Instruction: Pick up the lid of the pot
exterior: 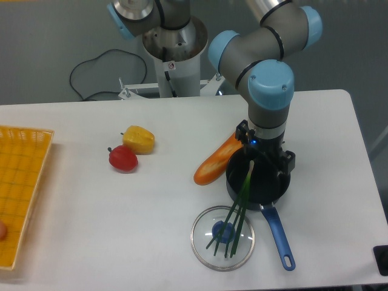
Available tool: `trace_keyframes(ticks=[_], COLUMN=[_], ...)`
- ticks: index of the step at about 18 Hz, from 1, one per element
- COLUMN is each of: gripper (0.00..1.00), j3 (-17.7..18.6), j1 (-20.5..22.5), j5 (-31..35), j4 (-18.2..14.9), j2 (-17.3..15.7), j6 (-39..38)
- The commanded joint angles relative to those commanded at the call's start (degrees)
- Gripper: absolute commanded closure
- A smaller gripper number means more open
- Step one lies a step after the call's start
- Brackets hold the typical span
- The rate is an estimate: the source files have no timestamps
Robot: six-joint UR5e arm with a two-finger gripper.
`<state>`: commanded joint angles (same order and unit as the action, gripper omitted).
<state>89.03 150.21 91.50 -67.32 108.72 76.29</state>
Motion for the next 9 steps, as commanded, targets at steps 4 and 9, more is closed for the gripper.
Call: trace_keyframes(ticks=[4,9], gripper=[0.0,0.0], j3=[-0.52,-0.18], j1=[-0.53,-1.32], j5=[0.08,0.0], j4=[0.0,-0.09], j2=[0.0,-1.23], j6=[-0.26,-0.53])
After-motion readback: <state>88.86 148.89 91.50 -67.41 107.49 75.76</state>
